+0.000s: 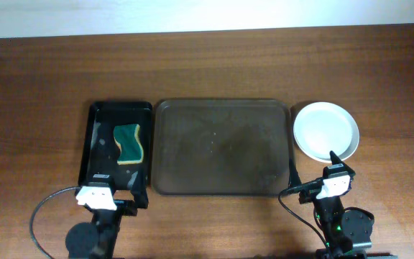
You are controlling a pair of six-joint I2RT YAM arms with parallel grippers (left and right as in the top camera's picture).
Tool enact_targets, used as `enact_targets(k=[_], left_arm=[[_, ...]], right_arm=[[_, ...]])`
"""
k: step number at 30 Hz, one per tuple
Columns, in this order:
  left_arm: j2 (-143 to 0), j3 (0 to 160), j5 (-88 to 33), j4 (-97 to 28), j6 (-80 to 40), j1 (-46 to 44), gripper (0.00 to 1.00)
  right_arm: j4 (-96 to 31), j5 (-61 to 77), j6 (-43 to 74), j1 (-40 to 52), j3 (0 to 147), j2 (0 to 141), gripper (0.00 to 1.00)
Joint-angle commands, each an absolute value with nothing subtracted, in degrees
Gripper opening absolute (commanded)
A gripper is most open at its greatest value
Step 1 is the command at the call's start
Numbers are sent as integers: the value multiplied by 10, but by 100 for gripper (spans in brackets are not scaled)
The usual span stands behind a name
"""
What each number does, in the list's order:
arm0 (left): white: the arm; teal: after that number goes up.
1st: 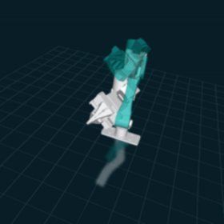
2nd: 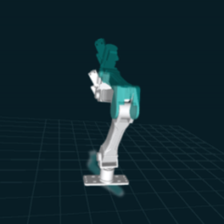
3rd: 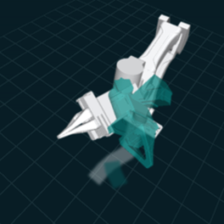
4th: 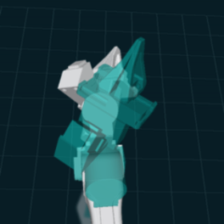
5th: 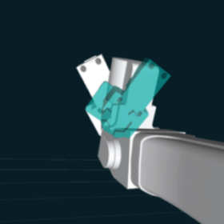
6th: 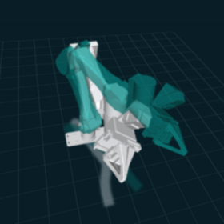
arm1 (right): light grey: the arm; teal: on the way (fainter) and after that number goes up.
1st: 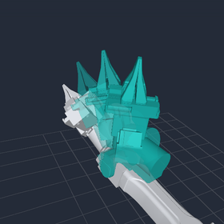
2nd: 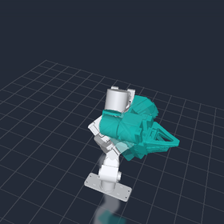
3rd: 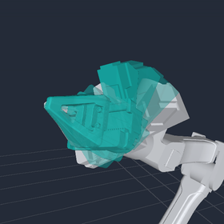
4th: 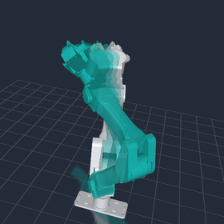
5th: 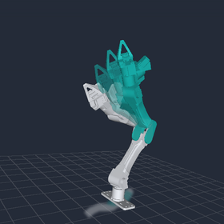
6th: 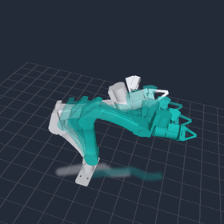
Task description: Clean dirty plates on tray and stack at the side
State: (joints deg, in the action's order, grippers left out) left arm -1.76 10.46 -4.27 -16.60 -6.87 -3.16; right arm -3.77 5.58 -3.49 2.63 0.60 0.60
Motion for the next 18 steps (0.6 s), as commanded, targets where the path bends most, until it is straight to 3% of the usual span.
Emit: enact_targets(k=[1, 3, 4, 5, 18], left_arm=[[-3, 20, -44, 21, -61, -34, 99], [-3, 5, -95, 53, 34, -33, 99], [-3, 5, -101, 4, 42, -33, 99], [-3, 5, -103, -38, 36, -33, 99], [-3, 5, -107, -37, 35, -33, 99]], right_arm=[[-41, 53, -39, 32, 3, 2, 99], [-41, 53, -39, 32, 3, 2, 99], [-41, 53, -39, 32, 3, 2, 99], [-41, 53, -39, 32, 3, 2, 99], [-41, 53, -39, 32, 3, 2, 99]])
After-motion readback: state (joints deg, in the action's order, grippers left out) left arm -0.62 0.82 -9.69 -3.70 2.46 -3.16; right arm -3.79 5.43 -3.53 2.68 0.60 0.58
